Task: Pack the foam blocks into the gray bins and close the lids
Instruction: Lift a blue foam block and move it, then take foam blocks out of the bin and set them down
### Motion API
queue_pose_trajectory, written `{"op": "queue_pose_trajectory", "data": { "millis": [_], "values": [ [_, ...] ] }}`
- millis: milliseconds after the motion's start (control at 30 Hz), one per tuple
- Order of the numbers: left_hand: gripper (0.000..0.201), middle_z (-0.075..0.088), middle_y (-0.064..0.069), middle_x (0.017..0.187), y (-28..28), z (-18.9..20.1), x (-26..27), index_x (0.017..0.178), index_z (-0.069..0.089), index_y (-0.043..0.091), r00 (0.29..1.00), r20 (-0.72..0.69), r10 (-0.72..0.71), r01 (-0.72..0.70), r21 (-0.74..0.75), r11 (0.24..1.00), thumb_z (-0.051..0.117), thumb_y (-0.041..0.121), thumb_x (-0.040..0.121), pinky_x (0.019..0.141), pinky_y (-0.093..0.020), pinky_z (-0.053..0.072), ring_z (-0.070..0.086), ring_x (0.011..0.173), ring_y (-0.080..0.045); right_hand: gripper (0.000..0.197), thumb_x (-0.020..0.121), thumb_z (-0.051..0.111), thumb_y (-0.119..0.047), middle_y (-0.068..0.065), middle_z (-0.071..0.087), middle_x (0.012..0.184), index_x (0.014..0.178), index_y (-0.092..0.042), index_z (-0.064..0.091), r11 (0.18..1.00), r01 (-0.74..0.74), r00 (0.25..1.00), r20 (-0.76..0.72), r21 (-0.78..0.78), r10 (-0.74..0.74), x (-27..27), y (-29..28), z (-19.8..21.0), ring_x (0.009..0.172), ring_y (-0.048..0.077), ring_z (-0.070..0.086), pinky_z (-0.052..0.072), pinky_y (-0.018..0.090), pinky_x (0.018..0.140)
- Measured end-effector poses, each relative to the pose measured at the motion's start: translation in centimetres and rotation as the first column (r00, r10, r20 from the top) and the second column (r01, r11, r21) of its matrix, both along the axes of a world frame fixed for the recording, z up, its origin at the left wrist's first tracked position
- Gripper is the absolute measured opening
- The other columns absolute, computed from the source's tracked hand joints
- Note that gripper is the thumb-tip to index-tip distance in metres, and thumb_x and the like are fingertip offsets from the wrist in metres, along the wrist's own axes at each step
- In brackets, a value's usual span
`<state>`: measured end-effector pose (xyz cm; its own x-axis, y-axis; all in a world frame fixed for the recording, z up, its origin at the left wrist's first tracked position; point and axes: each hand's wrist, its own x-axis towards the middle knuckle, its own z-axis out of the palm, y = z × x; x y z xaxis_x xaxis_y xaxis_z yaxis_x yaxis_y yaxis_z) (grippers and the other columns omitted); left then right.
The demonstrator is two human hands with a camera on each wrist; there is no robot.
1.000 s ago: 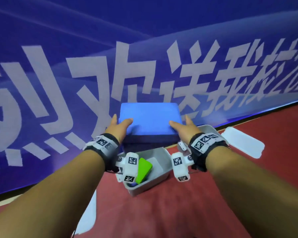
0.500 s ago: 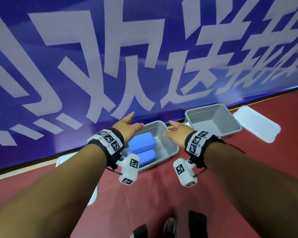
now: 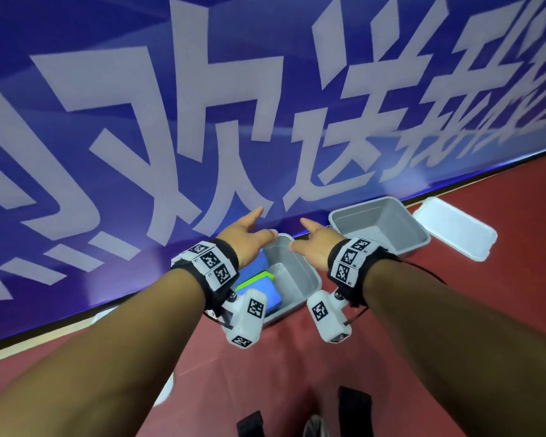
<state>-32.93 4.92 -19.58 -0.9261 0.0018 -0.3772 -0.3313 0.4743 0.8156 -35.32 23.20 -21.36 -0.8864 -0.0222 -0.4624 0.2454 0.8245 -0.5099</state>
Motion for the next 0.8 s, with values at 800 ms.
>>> {"op": "queue_pose_trajectory", "data": {
  "millis": [800],
  "values": [
    [0.069,0.057,0.002,0.127,24.2,8.9,16.1,0.145,0.037,0.038,0.692,-0.278,-0.666,0.682,-0.052,0.73,0.07,0.028,0.085,0.08,-0.016,0.048,0.059,0.097,-0.013,0.067,0.093,0.045,-0.003,0.012,0.039,0.148,0.153,-0.027,0.024,0.834,0.546,0.821,-0.252,0.085,-0.512,28.7,20.2,10.4,0.12,0.022,0.051,0.038,0.02,0.092]
  ]
}}
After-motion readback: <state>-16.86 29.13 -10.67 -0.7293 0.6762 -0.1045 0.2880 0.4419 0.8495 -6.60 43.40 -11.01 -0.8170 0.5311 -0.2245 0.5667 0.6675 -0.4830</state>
